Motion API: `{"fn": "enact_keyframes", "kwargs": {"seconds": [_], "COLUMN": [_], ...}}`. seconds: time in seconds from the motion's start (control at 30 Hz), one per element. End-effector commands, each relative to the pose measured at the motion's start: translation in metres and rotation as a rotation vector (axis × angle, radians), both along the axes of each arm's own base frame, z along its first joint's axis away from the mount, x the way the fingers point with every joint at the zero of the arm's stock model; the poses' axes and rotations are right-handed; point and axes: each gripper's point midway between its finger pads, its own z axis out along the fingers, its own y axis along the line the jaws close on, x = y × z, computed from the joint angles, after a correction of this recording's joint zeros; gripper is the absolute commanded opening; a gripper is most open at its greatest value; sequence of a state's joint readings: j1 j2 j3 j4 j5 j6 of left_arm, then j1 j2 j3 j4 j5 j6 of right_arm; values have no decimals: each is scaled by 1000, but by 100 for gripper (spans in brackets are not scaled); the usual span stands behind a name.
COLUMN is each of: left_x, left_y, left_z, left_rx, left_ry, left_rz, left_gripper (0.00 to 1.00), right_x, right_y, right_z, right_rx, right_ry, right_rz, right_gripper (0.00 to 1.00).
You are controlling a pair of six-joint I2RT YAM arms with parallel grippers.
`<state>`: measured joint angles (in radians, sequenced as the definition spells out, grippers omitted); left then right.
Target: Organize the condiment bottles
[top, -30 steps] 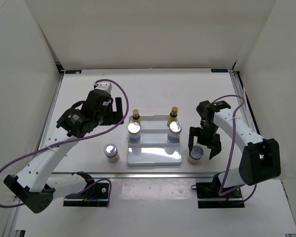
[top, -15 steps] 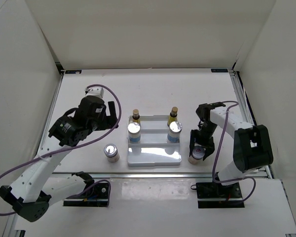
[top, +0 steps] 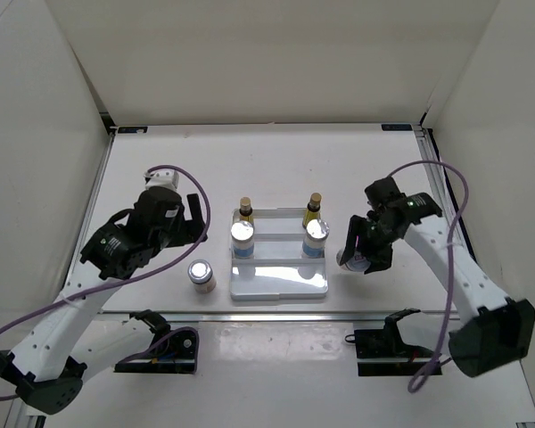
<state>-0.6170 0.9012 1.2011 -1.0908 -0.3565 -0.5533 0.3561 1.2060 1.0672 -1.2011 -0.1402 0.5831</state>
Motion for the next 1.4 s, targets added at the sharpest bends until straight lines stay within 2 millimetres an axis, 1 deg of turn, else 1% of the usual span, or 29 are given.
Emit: {"fn": "enact_keyframes", "kwargs": {"seconds": [0.0,0.03,0.1,0.13,0.17,0.2,0.23,0.27,0.3,0.37,0.4,0.43,0.53,0.63,0.67,0.77,0.8,0.87,0.9,0.93,1.03,1.07,1.1,1.13,1.2,1.23,1.3,1.33,1.37], "left_x": [0,-1,-4,-7,-9,-8,-11,-13,-14,-17,-19,-21,-26,-28,-27,-26,-26,-25,-25,-25,-25,-25,-23,-23,-23,-22,-22,-22,-21], "left_y": [9,12,17,19,24,26,28,31,34,39,43,44,49,52,51,52,52,49,49,49,47,48,47,47,45,44,44,44,42], "left_z": [-12,-16,-20,-28,-28,-29,-36,-39,-37,-42,-37,-37,-31,-36,-34,-35,-35,-37,-37,-37,-36,-40,-38,-38,-37,-39,-39,-39,-41], "left_rx": [42,46,52,62,66,70,78,83,74,81,72,61,36,25,19,21,21,22,22,22,19,25,27,27,24,31,31,31,32], "left_ry": [10,4,-5,8,-5,-15,-4,-8,-31,-35,-64,-68,-109,-123,-130,-137,-138,-137,-137,-137,-141,-133,-142,-142,-147,-139,-138,-138,-128], "left_rz": [30,37,48,48,59,69,69,75,83,92,104,110,119,132,133,128,128,116,116,116,104,103,98,97,86,85,85,85,77], "left_gripper": [99,99,99,99,99,99,99,99,99,99,99,99,99,99,99,99,99,99,99,99,99,99,99,99,99,99,99,99,99], "right_x": [-4,-7,-12,-18,-18,-26,-28,-31,-36,-36,-40,-41,-36,-30,-28,-22,-23,-25,-21,-24,-20,-19,-21,-18,-17,-18,-16,-13,-7], "right_y": [15,20,20,25,24,29,31,31,37,45,52,53,66,78,87,101,105,106,110,111,115,118,114,119,121,120,119,117,118], "right_z": [23,27,17,16,16,15,14,10,8,2,1,-3,-2,-10,-9,-17,-25,-34,-37,-41,-47,-49,-53,-50,-48,-46,-39,-36,-25], "right_rx": [74,74,34,29,9,4,4,-12,-12,-24,-24,-48,-67,-73,-54,-49,-65,-91,-108,-115,-143,-150,-171,-169,-172,-175,-197,-208,-208], "right_ry": [-120,-160,-190,-209,-243,-254,-271,-271,-284,-293,-301,-298,-341,-342,-358,-361,-346,-322,-322,-312,-296,-286,-269,-266,-264,-262,-280,-290,-327], "right_rz": [-1,32,67,109,105,160,171,186,233,263,295,306,331,332,340,350,365,380,378,383,376,369,373,363,363,364,366,363,350], "right_gripper": [10,5,0,0,0,0,0,0,0,0,0,0,0,0,0,0,0,0,0,0,0,5,11,17,26,46,70,75,80]}}
